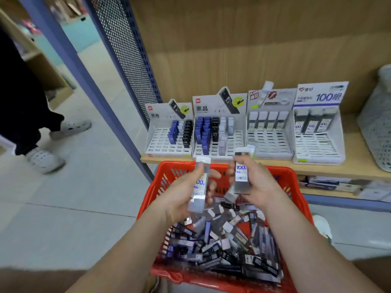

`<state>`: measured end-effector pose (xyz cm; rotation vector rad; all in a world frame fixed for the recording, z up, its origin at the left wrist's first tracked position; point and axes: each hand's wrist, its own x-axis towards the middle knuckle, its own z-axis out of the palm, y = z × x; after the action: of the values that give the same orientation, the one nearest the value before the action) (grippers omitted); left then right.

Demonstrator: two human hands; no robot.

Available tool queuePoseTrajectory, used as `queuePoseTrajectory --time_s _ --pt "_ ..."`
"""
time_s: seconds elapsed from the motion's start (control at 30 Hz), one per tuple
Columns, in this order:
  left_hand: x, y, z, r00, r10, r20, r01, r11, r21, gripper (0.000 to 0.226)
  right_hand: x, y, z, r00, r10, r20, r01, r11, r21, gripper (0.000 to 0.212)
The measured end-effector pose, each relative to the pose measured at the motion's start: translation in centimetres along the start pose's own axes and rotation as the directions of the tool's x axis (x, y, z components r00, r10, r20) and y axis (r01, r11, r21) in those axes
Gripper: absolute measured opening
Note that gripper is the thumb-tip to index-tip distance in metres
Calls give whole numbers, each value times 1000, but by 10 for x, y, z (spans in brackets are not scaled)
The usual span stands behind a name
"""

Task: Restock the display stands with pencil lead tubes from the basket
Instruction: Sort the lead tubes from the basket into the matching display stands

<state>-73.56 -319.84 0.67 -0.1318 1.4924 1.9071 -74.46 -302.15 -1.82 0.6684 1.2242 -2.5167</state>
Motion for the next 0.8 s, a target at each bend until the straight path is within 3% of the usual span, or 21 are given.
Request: queuePoseTrajectory --time_s 0.07,0.17,0.33,0.47,0.57,0.67,0.8 --pt "-2 18 2 992 70 -101 -70 998 0 49 -7 3 10 996 -17 89 23 998 -61 10" --pt "-2 39 5 973 190 -133 -188 982 28 51 -20 13 29 978 -9 210 42 988 -150 27" --pt "9 50 6 936 294 -192 -255 945 206 44 -20 22 50 975 -17 224 42 993 -107 21" --pt "20 70 -3 901 347 -261 -286 926 245 16 -11 19 43 989 -80 123 94 989 -115 30" --pt "33 91 -13 868 434 -241 -276 825 493 17 1 13 31 991 -127 51 135 971 -199 24" --pt "46 105 -15 895 406 -182 -214 751 624 17 15 4 19 981 -193 -3 186 950 -252 19" --pt "71 120 -5 939 317 -132 -152 729 667 23 32 -8 3 968 -240 -71 224 957 -184 15"
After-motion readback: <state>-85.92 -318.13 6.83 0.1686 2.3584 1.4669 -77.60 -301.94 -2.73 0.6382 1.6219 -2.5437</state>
